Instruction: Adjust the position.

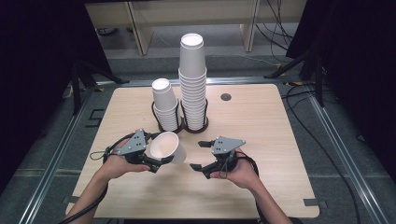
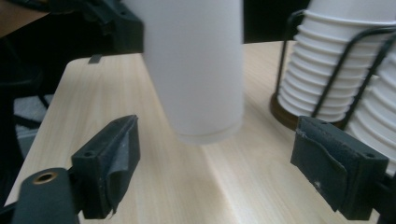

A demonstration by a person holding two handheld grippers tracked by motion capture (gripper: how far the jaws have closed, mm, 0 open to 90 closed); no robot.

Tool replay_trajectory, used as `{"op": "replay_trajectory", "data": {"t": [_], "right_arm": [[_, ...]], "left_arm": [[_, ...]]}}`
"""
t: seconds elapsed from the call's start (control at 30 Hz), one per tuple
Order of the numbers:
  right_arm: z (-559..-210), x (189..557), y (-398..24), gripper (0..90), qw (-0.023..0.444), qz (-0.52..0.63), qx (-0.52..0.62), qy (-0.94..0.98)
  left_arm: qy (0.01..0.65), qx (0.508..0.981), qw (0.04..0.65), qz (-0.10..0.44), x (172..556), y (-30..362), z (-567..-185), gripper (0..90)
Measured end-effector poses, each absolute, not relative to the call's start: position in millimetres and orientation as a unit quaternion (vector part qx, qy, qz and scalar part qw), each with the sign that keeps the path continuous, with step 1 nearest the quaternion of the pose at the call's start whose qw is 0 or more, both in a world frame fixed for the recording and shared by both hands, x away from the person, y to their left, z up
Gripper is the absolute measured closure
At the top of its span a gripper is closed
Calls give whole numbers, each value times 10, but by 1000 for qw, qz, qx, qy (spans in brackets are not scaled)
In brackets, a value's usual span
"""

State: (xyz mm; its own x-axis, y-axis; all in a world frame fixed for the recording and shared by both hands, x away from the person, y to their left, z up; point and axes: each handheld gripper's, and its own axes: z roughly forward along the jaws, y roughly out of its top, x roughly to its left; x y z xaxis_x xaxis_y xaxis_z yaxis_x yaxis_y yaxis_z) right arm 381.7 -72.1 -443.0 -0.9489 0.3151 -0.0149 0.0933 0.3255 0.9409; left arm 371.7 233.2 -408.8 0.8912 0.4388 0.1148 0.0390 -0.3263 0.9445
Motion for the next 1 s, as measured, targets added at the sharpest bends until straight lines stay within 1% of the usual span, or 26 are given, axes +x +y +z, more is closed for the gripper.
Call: {"op": "replay_trajectory", "data": {"t": [0.13,0.2,0.3,0.4,0.43,0.5,0.53,0.6,0.63,0.67,0.73,0.77,0.87,0.97,1.0], "right_arm": [[-4446,3838,-818,175,118,570,152,799],[-4460,3847,-874,178,118,574,169,793],[-4513,3881,-941,178,141,576,192,782],[-4559,3897,-1030,183,153,572,227,774],[-4572,3911,-1045,183,169,575,231,766],[-4579,3888,-1086,182,152,573,259,762],[-4597,3919,-1107,181,166,585,253,752],[-4602,3917,-1154,180,169,578,259,755],[-4607,3904,-1163,179,163,577,268,754],[-4620,3901,-1174,178,154,582,272,751],[-4632,3895,-1198,178,159,582,274,749],[-4634,3893,-1224,178,169,575,274,752],[-4657,3893,-1247,177,163,578,280,748],[-4662,3910,-1268,175,168,584,276,744],[-4658,3904,-1266,175,172,583,281,742]], "left_arm": [[155,797,553,188,3681,2356,-4081,132],[163,797,548,193,3662,2370,-4076,132],[171,800,538,203,3636,2389,-4074,133],[184,798,528,225,3587,2414,-4061,133],[189,800,521,231,3570,2430,-4050,133],[198,799,516,237,3538,2445,-4053,133],[204,800,511,240,3518,2456,-4052,133],[212,798,509,243,3486,2471,-4060,133],[218,800,502,246,3458,2492,-4058,132],[226,793,509,247,3444,2493,-4068,132],[238,793,501,253,3400,2533,-4062,132],[246,790,499,257,3382,2542,-4064,132],[264,786,491,266,3344,2577,-4061,133],[277,790,467,284,3308,2621,-4053,133],[282,788,469,281,3306,2629,-4052,134]]}}
